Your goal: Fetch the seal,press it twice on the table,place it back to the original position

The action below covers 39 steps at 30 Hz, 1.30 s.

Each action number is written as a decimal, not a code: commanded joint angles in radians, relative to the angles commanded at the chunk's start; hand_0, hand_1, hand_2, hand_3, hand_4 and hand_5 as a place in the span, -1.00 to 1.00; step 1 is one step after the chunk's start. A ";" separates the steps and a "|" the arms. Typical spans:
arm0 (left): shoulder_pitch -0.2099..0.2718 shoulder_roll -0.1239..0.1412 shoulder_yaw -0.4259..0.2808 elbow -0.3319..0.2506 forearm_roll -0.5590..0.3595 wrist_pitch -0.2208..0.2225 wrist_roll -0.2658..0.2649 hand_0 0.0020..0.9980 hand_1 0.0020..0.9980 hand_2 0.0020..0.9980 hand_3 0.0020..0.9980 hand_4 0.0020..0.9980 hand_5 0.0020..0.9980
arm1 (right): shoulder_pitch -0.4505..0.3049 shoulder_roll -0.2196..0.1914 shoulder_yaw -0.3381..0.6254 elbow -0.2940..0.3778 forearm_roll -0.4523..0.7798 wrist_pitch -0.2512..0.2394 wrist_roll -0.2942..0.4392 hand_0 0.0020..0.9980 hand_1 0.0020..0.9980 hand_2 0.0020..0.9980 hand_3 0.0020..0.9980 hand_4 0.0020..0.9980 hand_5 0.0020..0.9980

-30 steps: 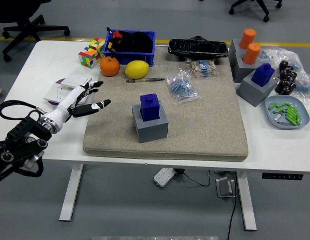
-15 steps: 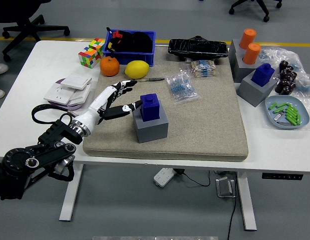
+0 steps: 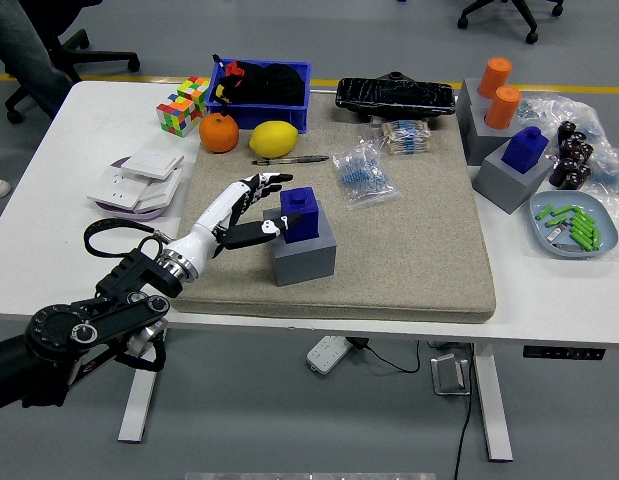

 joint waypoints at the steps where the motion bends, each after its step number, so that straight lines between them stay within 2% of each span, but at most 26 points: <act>1: 0.000 -0.001 -0.001 0.000 0.000 -0.001 0.000 0.86 0.86 0.85 0.65 0.65 -0.30 | 0.001 0.000 0.000 0.000 0.000 0.000 0.000 0.44 0.28 0.28 0.22 0.42 0.00; 15: 0.001 -0.020 0.011 -0.028 0.003 -0.007 0.007 0.85 0.87 0.84 0.61 0.65 -0.39 | 0.002 0.003 -0.003 0.001 0.000 -0.001 0.001 0.44 0.28 0.28 0.22 0.43 0.00; 26: -0.016 -0.054 0.041 0.047 0.000 0.008 0.005 0.84 0.85 0.81 0.59 0.68 -0.47 | 0.007 0.003 -0.010 0.002 0.004 -0.002 0.001 0.44 0.28 0.28 0.22 0.43 0.00; 27: -0.017 -0.056 0.042 0.053 0.005 0.010 0.009 0.81 0.81 0.78 0.59 0.70 -0.99 | 0.007 0.002 -0.010 0.002 0.005 -0.002 0.001 0.44 0.28 0.28 0.22 0.43 -0.01; 32: -0.019 -0.063 0.041 0.068 0.031 0.009 0.036 0.81 0.81 0.78 0.59 0.70 -0.99 | 0.006 0.001 -0.013 0.002 0.006 -0.002 0.000 0.44 0.28 0.28 0.22 0.43 -0.01; 33: -0.018 -0.063 0.042 0.068 0.031 0.010 0.036 0.77 0.74 0.71 0.58 0.64 -1.00 | 0.006 0.001 -0.013 0.002 0.006 -0.002 0.000 0.44 0.28 0.28 0.22 0.43 0.00; 38: -0.015 -0.062 0.042 0.062 0.021 0.014 0.026 0.77 0.74 0.71 0.58 0.64 -1.00 | 0.005 0.002 -0.014 0.002 0.007 -0.002 0.001 0.44 0.28 0.28 0.22 0.43 0.00; 39: -0.015 -0.062 0.040 0.061 0.021 0.015 0.024 0.75 0.69 0.65 0.57 0.63 -1.00 | 0.004 0.002 -0.014 0.002 0.006 -0.002 0.001 0.44 0.28 0.28 0.22 0.43 -0.01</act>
